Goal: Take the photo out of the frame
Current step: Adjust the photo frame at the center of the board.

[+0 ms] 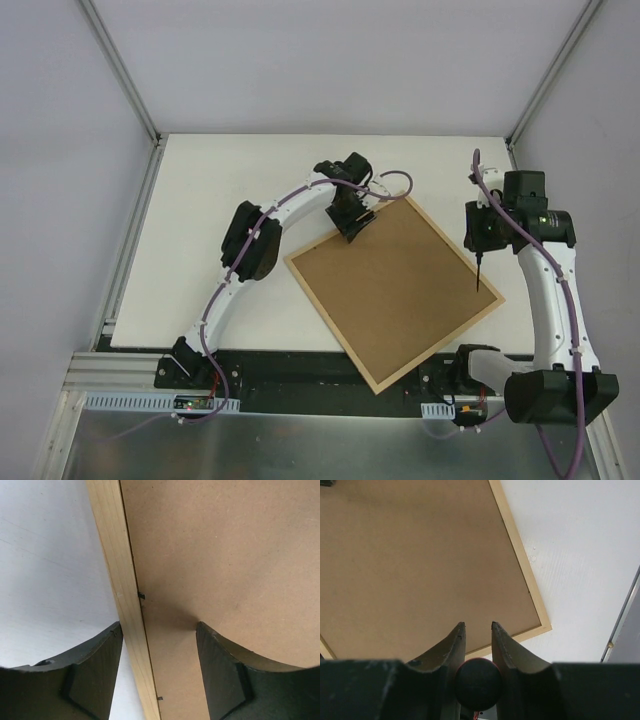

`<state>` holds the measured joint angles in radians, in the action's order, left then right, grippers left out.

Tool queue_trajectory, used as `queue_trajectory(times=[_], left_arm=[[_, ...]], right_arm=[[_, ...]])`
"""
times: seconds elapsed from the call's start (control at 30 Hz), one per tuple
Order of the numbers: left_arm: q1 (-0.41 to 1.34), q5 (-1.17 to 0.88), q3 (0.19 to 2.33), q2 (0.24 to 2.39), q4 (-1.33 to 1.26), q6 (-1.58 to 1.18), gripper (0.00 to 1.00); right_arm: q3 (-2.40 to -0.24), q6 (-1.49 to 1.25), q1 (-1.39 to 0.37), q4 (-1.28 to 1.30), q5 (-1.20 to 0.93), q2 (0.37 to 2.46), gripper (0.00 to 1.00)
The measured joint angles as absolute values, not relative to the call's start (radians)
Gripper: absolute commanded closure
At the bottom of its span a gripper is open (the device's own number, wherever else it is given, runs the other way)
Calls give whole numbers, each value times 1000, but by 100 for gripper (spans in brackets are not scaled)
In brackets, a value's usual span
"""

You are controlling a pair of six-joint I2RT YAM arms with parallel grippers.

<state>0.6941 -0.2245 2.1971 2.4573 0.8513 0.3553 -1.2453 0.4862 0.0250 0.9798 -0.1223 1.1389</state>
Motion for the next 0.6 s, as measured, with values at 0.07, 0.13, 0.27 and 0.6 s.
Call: queue_trajectory(times=[0.07, 0.13, 0.27, 0.6], left_arm=[[694, -219, 2179, 2447, 841, 353, 53], [694, -202, 2162, 2438, 826, 348, 68], [694, -139, 2133, 2419, 789, 329, 100], [686, -4, 2077, 2389, 767, 136, 100]], right_arm=[[-1245, 482, 25, 986, -136, 1118, 100], [-1245, 477, 25, 991, -149, 1110, 100], [-1245, 461, 25, 999, -181, 1111, 100], [-1245, 365, 15, 934, -245, 1120, 100]])
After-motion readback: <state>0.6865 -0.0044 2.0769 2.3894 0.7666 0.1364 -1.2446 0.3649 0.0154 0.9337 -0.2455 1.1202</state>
